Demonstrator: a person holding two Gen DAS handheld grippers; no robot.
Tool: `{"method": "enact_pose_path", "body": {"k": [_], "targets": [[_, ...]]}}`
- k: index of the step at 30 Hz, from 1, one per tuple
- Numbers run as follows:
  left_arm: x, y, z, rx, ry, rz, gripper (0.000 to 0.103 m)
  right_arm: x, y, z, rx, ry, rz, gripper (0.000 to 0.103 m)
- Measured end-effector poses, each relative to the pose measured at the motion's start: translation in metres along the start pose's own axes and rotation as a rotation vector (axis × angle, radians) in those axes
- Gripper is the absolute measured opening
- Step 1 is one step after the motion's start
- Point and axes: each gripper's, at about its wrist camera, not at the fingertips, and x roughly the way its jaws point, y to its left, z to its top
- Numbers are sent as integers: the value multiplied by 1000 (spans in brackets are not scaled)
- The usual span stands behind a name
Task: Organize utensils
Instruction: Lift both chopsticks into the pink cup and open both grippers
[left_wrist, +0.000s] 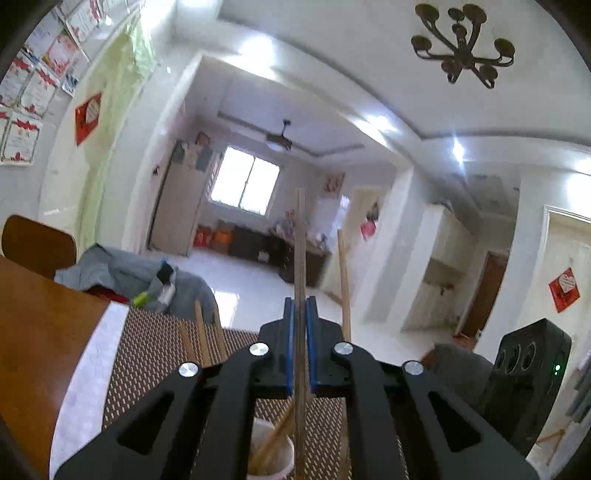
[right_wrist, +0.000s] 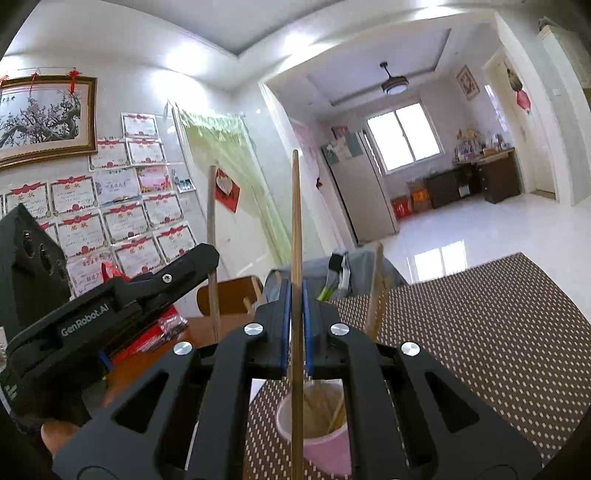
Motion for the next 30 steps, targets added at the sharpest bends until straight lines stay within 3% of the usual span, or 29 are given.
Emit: {"method": "enact_pose_path", "body": {"k": [5, 14, 27, 30], "targets": [[7, 0, 4, 30, -93, 40, 6, 18, 3, 0, -26, -73, 1, 7], [28, 14, -8, 66, -152, 126, 6, 35, -10, -10, -27, -116, -15, 7], [36, 22, -27, 80, -53, 139, 7, 39, -6, -24, -71, -120, -17, 7], [32, 21, -28, 80, -43, 141, 21, 37, -4, -24, -73, -114, -23, 7]]}}
